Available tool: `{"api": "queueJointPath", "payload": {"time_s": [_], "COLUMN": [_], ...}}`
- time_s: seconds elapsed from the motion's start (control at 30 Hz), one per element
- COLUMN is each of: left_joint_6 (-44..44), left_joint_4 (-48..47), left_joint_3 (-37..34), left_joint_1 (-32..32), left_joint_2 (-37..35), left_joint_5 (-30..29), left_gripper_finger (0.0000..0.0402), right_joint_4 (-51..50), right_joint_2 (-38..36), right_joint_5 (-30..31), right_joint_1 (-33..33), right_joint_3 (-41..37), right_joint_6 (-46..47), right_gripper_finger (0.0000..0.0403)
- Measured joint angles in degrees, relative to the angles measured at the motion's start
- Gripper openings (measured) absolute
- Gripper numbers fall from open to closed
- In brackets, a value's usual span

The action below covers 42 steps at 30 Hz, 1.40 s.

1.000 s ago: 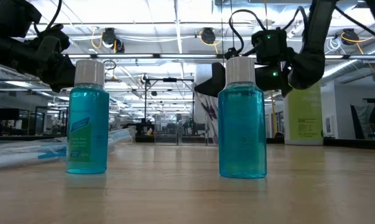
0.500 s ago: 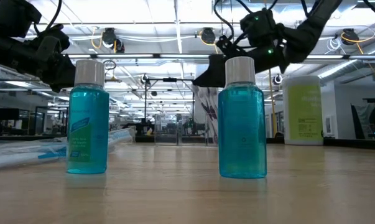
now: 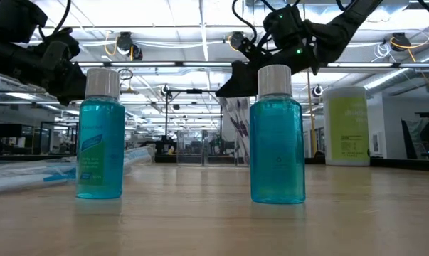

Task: Pick & Place toothbrushing station
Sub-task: Put the violet toothbrush into the transparent organizer

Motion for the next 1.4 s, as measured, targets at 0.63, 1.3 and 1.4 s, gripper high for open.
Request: {"api": "queueJointPath", "payload": {"time_s": [0.63,1.3,1.4], "left_joint_6": [0.01,0.0,0.02], "left_joint_4": [0.0,0.0,0.01], "left_joint_3": [0.0,0.0,0.0], "left_joint_1": [0.0,0.01,0.0], "left_joint_2": [0.0,0.0,-0.02], "left_joint_5": [0.01,-0.04,-0.04], "left_gripper_finger": [0.0037,0.0037,0.0037], "right_joint_4": [-4.09,-4.01,-4.11], "right_joint_2": [0.04,0.04,0.02], "right_joint_5": [-3.08,-2.96,-2.94], "right_joint_1": [-1.12,-1.12,-1.12], "right_joint_3": [1.68,1.67,1.67], "right_joint_6": [3.06,2.51,1.27], "right_gripper_finger": [0.0144,0.0041,0.0016]}}
